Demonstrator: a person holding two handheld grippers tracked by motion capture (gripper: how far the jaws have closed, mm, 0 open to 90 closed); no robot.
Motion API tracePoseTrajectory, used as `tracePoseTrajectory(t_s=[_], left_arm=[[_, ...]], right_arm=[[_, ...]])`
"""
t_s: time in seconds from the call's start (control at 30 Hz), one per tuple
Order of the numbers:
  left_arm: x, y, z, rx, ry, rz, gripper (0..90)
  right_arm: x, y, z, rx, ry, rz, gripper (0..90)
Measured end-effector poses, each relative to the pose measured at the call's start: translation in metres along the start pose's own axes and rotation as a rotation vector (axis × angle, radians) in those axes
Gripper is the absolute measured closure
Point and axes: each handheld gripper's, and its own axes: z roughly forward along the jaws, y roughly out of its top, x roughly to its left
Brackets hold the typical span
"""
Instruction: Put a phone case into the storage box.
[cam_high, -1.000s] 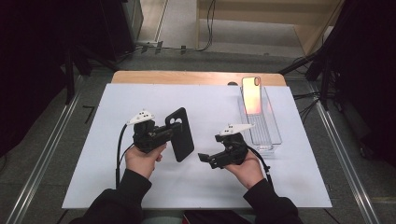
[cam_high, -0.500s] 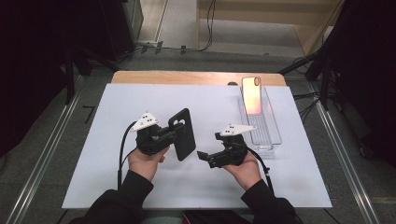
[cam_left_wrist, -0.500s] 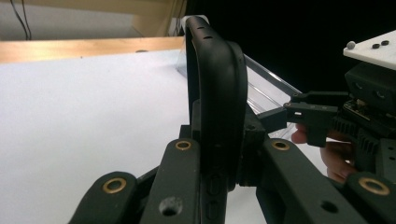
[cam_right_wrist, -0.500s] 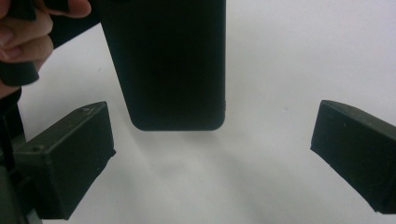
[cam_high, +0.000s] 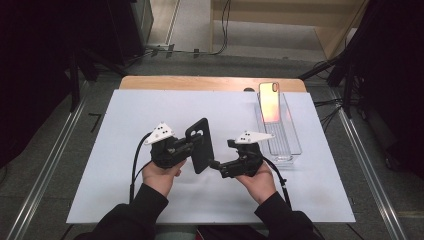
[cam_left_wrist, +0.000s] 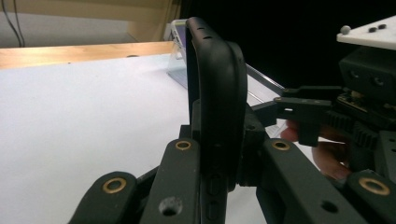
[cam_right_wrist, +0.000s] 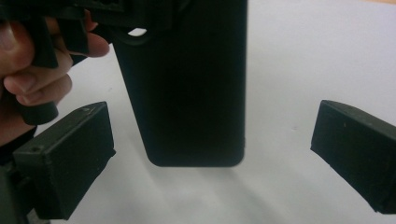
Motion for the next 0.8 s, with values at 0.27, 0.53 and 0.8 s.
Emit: tracePoseTrajectory(t_s=[0.27, 0.53, 0.8], left_arm=[[-0.005, -0.001, -0.002, 0.002, -0.012, -0.023, 82.1], [-0.012, -0.004, -0.006, 0.006, -0.017, -0.031, 82.0], [-0.016, -0.006, -0.008, 0.017, -0.022, -0.037, 81.9]], right_arm=[[0.013, 0.006, 0.008, 0.001, -0.023, -0.033, 0.0], [0.024, 0.009, 0.02, 0.003, -0.015, -0.049, 0.0], [0.03, 0.01, 0.027, -0.02, -0.012, -0.038, 3.8]])
